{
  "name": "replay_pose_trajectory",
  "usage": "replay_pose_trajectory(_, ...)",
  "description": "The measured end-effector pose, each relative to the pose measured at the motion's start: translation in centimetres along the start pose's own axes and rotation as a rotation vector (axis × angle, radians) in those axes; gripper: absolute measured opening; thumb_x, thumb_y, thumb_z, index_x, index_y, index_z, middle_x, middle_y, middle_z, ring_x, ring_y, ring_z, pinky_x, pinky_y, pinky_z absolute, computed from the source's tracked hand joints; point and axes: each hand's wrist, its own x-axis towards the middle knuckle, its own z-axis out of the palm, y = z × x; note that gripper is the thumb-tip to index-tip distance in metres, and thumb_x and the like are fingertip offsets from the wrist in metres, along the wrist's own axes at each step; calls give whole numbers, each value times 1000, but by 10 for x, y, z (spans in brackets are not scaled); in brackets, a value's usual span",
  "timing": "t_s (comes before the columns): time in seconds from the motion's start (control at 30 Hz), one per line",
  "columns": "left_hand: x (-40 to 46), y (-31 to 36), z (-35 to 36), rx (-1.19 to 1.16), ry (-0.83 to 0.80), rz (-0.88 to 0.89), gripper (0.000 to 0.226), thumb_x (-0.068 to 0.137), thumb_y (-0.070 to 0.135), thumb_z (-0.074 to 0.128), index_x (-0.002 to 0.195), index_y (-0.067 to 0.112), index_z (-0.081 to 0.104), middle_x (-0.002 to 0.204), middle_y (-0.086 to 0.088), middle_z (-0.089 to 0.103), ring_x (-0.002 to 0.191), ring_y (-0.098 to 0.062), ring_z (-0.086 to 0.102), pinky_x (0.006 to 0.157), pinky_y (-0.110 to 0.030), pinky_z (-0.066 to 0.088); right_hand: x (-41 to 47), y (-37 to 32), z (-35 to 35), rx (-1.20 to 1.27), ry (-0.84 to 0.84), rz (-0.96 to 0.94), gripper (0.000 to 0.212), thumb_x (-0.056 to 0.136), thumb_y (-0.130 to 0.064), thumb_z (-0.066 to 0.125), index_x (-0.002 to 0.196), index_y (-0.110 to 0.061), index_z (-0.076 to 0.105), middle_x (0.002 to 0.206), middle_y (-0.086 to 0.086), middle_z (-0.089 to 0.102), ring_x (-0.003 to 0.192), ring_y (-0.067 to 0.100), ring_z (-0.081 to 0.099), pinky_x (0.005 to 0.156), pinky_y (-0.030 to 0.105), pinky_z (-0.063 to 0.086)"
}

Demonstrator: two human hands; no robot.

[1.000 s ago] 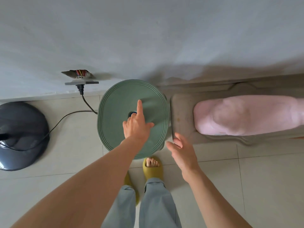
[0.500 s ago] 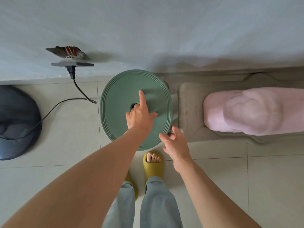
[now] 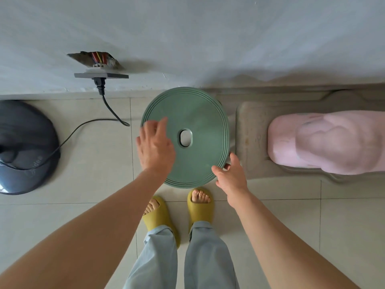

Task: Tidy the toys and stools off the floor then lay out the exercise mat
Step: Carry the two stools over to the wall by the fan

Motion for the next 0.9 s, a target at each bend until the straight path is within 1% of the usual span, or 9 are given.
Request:
replay_pose_trajectory(0.07, 4, -12, -5, 60, -14, -163, 64, 80, 3, 57, 139, 14, 35, 134, -15, 38, 120, -33, 38, 95, -44, 31, 7, -3, 1, -35, 12, -23, 70, 78, -17, 60, 141, -28, 30, 130, 2, 57, 111, 24, 57, 100, 47, 45)
replay_pose_trajectory(0.13, 9, -19, -6, -57, -175, -403, 72, 82, 14, 61, 143, 16, 21, 142, -15, 30, 126, -35, 36, 102, -50, 34, 13, -6, 2, -39, 18, -19, 63, 76, -15, 59, 134, -28, 37, 123, 2, 61, 107, 27, 60, 96, 48, 48)
replay_pose_trajectory(0.23, 16, -22, -2, -269, -322, -582, 61, 80, 18, 65, 129, 7, 30, 128, -19, 44, 116, -39, 48, 97, -52, 43, 16, -9, 1, -38, 19, -22, 52, 78, -9, 57, 125, -25, 42, 115, 0, 63, 102, 26, 62, 91, 49, 51)
replay_pose_trajectory(0.43, 17, -18, -5, -307, -364, -494, 55, 79, 7, 57, 128, 12, 33, 119, -14, 50, 99, -35, 51, 78, -41, 49, 25, -5, -8, -5, 65, -43, 66, 74, -16, 64, 134, -19, 38, 131, 4, 56, 117, 26, 56, 99, 50, 46)
replay_pose_trajectory(0.6, 26, -11, -1, -374, -388, -419, 60, 77, 4, 55, 131, 19, 34, 116, -14, 54, 102, -35, 54, 78, -43, 53, 33, -9, -19, 9, 123, -104, 62, 64, -23, 62, 124, -20, 44, 121, 4, 61, 111, 25, 59, 96, 51, 48)
replay_pose_trajectory(0.67, 29, -13, 0, -385, -421, -404, 67, 77, 3, 54, 137, 20, 29, 116, -13, 54, 100, -33, 54, 70, -37, 50, 34, -13, -23, 34, 113, -119, 55, 68, -17, 63, 120, -20, 47, 117, 4, 63, 105, 24, 61, 94, 51, 49)
replay_pose_trajectory(0.73, 30, -14, 0, -449, -456, -425, 75, 78, 2, 54, 143, 21, 23, 120, -10, 53, 99, -30, 53, 65, -30, 45, 35, -19, -24, 60, 102, -130, 68, 62, -22, 65, 127, -22, 44, 124, 1, 61, 110, 21, 60, 97, 50, 47)
replay_pose_trajectory(0.8, 30, -16, 1, -525, -486, -458, 87, 79, 0, 55, 149, 26, 11, 124, -3, 51, 104, -26, 53, 70, -30, 46, 35, -24, -25, 80, 97, -159, 83, 65, -21, 67, 141, -26, 33, 136, -3, 53, 119, 18, 55, 104, 44, 42)
replay_pose_trajectory(0.9, 31, -16, -3, -547, -541, -470, 96, 82, -1, 56, 150, 30, -5, 126, 0, 44, 110, -25, 51, 82, -34, 48, 33, -29, -27, 106, 86, -177, 85, 78, -5, 65, 148, -24, 22, 136, -7, 49, 118, 14, 53, 107, 35, 39)
